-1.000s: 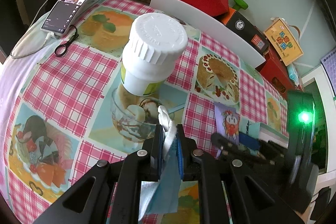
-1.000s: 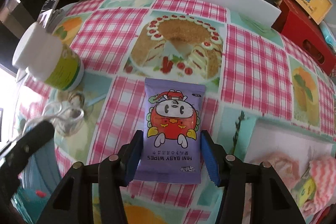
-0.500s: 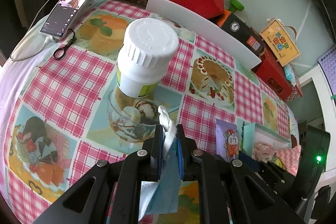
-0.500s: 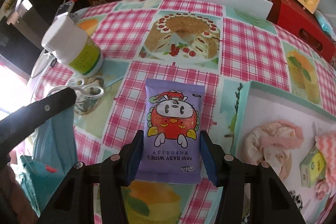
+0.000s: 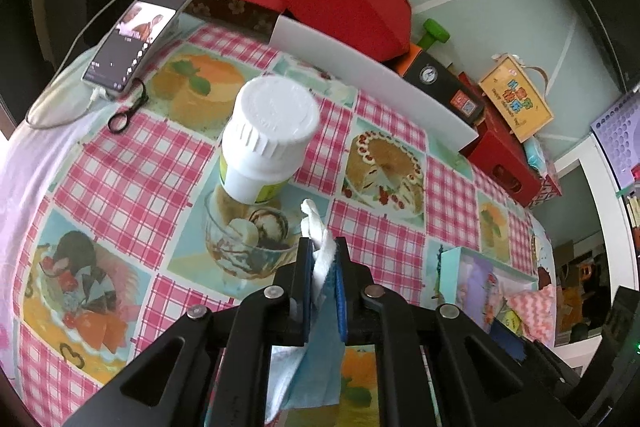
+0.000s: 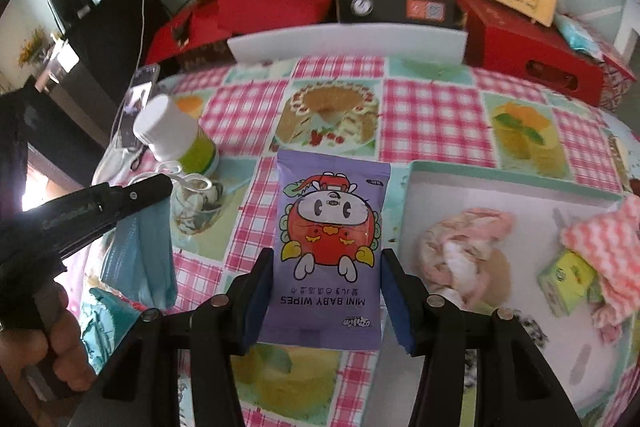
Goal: Organize soft objects
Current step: 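Carry the mask and wipes pack over the white tray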
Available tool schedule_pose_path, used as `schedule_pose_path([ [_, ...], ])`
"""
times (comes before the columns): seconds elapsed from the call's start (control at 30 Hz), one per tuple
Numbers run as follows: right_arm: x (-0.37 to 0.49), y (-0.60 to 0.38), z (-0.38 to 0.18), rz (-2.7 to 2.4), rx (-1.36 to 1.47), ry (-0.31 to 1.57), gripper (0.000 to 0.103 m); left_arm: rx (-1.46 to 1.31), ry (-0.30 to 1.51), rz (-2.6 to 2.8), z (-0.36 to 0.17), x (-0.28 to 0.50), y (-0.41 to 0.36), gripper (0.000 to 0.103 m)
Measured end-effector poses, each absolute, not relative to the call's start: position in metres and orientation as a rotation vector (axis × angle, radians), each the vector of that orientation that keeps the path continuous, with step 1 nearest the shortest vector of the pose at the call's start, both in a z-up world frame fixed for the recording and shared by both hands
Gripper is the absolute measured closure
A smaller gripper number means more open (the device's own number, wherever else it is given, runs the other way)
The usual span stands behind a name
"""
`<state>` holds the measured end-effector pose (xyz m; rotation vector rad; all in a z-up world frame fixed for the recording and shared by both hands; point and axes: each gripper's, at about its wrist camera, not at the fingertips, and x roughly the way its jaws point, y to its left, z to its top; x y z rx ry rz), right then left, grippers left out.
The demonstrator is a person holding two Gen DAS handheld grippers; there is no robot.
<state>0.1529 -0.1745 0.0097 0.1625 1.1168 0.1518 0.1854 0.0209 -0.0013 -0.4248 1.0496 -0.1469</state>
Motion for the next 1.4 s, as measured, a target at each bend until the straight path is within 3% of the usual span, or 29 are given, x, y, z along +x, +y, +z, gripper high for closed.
schedule_pose_path([
  [0.57,0.121,-0.251,0.048,-0.010,0.203,0.951,0.048,-0.331,0.965,-0.172,0.036,0.170,-0.008,0.093],
  [1.4,0.079,-0.382,0.059,-0.309,0.331,0.906,0.048,-0.095,0.966,-0.457,0.054,0.132,-0.145,0.093],
])
